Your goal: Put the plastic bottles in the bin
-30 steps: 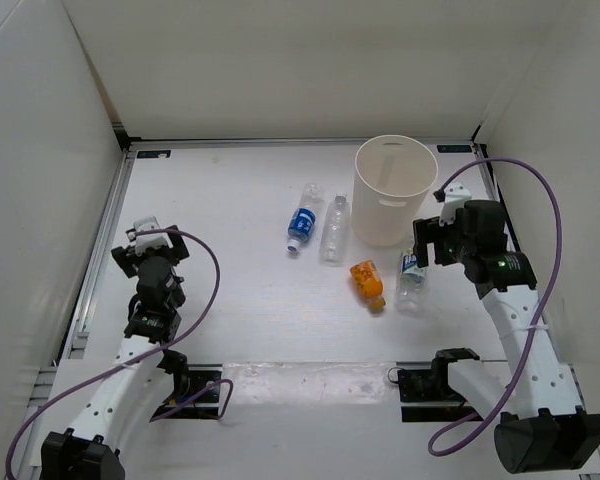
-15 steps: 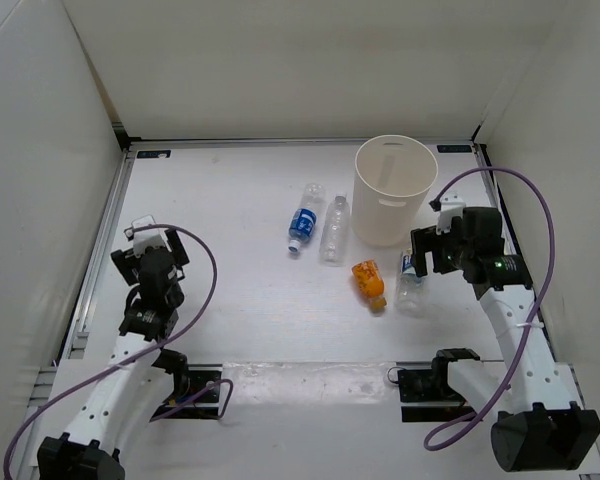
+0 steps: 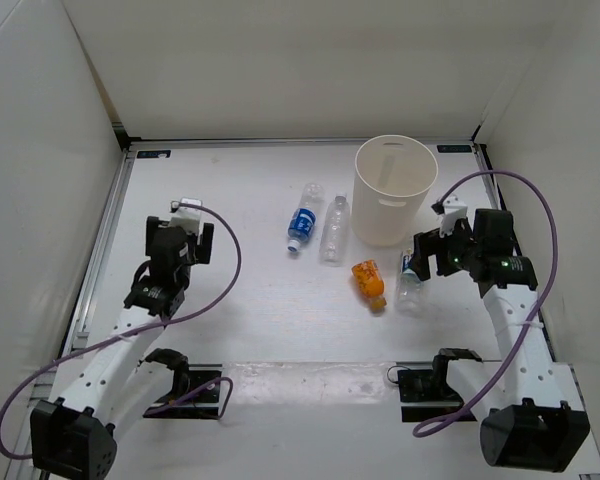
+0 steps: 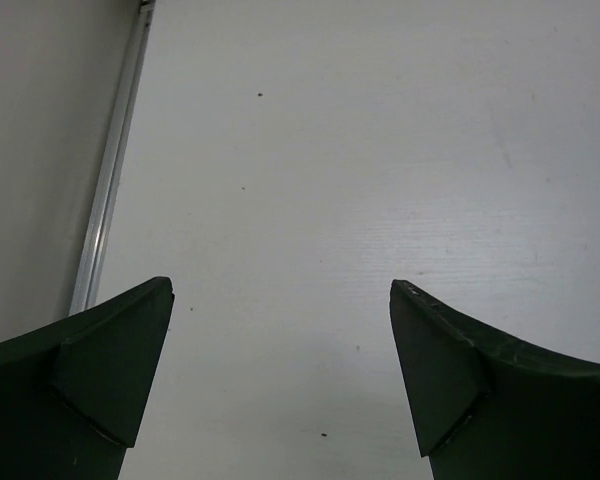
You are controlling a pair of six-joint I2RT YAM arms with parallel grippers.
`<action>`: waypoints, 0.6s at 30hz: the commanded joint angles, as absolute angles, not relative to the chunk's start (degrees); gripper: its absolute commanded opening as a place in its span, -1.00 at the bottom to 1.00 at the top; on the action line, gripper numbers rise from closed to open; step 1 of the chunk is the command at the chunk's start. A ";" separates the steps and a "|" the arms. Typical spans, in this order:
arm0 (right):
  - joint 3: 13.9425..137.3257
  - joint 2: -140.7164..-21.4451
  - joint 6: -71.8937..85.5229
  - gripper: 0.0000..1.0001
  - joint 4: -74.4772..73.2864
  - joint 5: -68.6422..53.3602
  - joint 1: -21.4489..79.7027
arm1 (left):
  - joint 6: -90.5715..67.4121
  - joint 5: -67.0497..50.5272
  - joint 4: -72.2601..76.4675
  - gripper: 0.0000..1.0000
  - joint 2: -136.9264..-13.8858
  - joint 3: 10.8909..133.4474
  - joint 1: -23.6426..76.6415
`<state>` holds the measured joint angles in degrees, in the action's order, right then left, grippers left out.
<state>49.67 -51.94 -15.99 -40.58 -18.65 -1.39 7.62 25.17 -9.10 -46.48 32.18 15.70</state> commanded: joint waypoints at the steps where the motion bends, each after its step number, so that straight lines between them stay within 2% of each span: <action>1: 48.44 -49.67 -24.33 0.81 -42.54 -29.18 -1.50 | 16.33 21.36 -10.28 1.00 -47.72 35.24 17.22; 4: 46.68 -47.56 -23.21 0.81 -40.17 -25.93 -0.18 | 20.70 16.64 -19.73 1.00 -48.86 39.70 17.31; 8: 47.80 -49.21 -21.54 0.81 -41.29 -28.46 -1.04 | 17.33 18.98 -30.53 1.00 -53.68 46.21 17.40; 12: 49.66 -51.59 -21.62 0.81 -41.67 -34.53 -3.95 | 13.80 19.86 -31.82 1.00 -57.56 51.23 16.09; 16: 48.16 -52.03 -18.37 0.81 -37.53 -31.65 -3.87 | 10.82 19.86 -29.27 1.00 -56.69 50.45 16.00; 18: 47.90 -53.34 -18.54 0.81 -37.27 -30.94 -4.48 | -1.89 28.26 -33.01 1.00 -57.91 52.45 15.73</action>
<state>47.46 -52.27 -19.75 -40.01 -30.57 -3.73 9.82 21.63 -28.99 -57.80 49.63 16.32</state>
